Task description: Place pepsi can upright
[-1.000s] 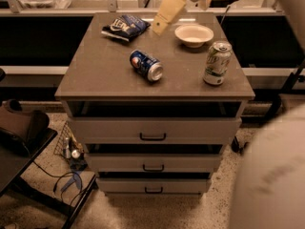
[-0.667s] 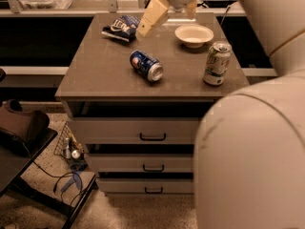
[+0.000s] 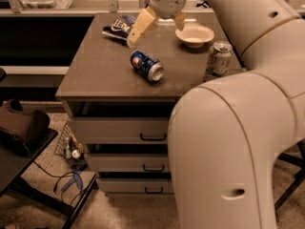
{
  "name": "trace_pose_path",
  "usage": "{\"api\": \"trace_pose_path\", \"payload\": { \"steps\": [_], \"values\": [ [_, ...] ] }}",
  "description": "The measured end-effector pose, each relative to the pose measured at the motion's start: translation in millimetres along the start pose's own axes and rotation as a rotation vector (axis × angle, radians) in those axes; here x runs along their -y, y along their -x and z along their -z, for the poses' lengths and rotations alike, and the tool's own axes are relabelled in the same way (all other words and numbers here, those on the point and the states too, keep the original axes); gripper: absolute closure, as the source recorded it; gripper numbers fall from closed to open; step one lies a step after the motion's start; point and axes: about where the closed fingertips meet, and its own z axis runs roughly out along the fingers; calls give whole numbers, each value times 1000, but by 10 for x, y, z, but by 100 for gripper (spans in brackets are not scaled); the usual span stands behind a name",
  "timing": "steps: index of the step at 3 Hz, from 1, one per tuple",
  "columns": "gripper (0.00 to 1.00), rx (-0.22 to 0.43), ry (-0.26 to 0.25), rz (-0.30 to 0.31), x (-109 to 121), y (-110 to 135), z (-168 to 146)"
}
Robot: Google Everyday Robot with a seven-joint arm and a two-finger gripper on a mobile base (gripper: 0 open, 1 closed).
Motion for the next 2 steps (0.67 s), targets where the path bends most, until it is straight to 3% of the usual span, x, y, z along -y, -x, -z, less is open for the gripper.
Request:
{"api": "trace_pose_path", "payload": {
  "steps": [2],
  "values": [
    [0,-65,20,-44,54,7,-372]
  ]
}}
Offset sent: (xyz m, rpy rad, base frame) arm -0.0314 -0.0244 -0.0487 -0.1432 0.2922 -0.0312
